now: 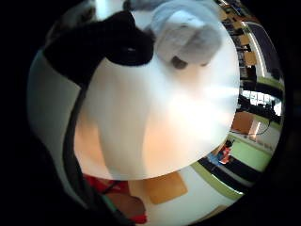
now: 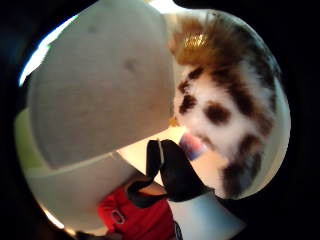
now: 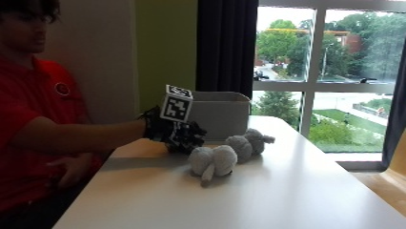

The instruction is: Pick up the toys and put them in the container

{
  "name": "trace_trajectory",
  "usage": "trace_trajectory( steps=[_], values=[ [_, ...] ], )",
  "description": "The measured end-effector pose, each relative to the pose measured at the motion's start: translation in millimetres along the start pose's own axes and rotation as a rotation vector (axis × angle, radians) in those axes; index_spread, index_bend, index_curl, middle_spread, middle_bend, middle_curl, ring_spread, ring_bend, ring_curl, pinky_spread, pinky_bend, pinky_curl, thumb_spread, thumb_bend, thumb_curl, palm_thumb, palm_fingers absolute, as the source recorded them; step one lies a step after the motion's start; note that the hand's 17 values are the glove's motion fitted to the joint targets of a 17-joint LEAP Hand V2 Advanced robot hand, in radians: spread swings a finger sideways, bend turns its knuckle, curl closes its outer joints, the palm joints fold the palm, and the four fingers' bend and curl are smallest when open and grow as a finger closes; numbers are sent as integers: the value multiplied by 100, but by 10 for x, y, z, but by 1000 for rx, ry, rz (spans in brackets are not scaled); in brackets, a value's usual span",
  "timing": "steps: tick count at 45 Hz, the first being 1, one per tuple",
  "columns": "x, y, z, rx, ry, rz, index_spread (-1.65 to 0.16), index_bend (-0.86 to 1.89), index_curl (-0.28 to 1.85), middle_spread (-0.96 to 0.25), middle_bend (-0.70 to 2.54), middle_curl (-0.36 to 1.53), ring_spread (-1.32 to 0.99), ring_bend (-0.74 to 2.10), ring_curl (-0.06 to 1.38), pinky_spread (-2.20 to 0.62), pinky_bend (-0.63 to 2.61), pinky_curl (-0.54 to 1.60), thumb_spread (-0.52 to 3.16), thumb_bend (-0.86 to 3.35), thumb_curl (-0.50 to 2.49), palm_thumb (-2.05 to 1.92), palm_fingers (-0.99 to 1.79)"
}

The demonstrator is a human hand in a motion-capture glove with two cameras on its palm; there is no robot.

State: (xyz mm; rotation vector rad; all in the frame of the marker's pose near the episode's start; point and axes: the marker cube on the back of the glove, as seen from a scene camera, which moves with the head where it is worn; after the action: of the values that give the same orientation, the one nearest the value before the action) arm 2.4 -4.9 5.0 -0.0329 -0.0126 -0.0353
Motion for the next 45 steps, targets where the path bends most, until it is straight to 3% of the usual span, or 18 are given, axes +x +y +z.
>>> trace_trajectory(
  steps=[8, 14, 20, 27, 33, 38, 45],
  values=[
    [-38, -136, 38, 41, 81, -64, -29, 21, 8, -2, 3, 1, 1, 21, 4, 2, 103, 29, 81, 5, 11, 12, -5],
    [-73, -191, 19, 105, 52, -58, -37, 58, 20, -4, 4, -1, 0, 40, 8, -6, 100, 29, 100, 7, 17, 18, 26],
    [-151, -200, 20, 220, 62, -47, -37, 70, 26, -10, 10, 0, -11, 59, 13, -20, 101, 29, 110, 13, 24, 31, 50],
    [-55, -198, -107, 312, 121, 11, -36, 62, 27, -24, 30, 6, -32, 80, 22, -39, 104, 31, 98, 21, 36, 53, 99],
    [93, -116, -419, 293, 104, 61, -35, 63, 31, -32, 37, 11, -41, 83, 27, -44, 96, 32, 82, 20, 44, 60, 107],
    [168, -21, -858, 326, 177, 11, -35, 64, 34, -37, 40, 14, -45, 83, 29, -47, 92, 33, 74, 19, 49, 62, 109],
    [-220, -47, -1663, 442, -3, 6, -35, 66, 39, -41, 41, 17, -48, 82, 31, -48, 89, 33, 65, 15, 55, 62, 108]
  ],
)
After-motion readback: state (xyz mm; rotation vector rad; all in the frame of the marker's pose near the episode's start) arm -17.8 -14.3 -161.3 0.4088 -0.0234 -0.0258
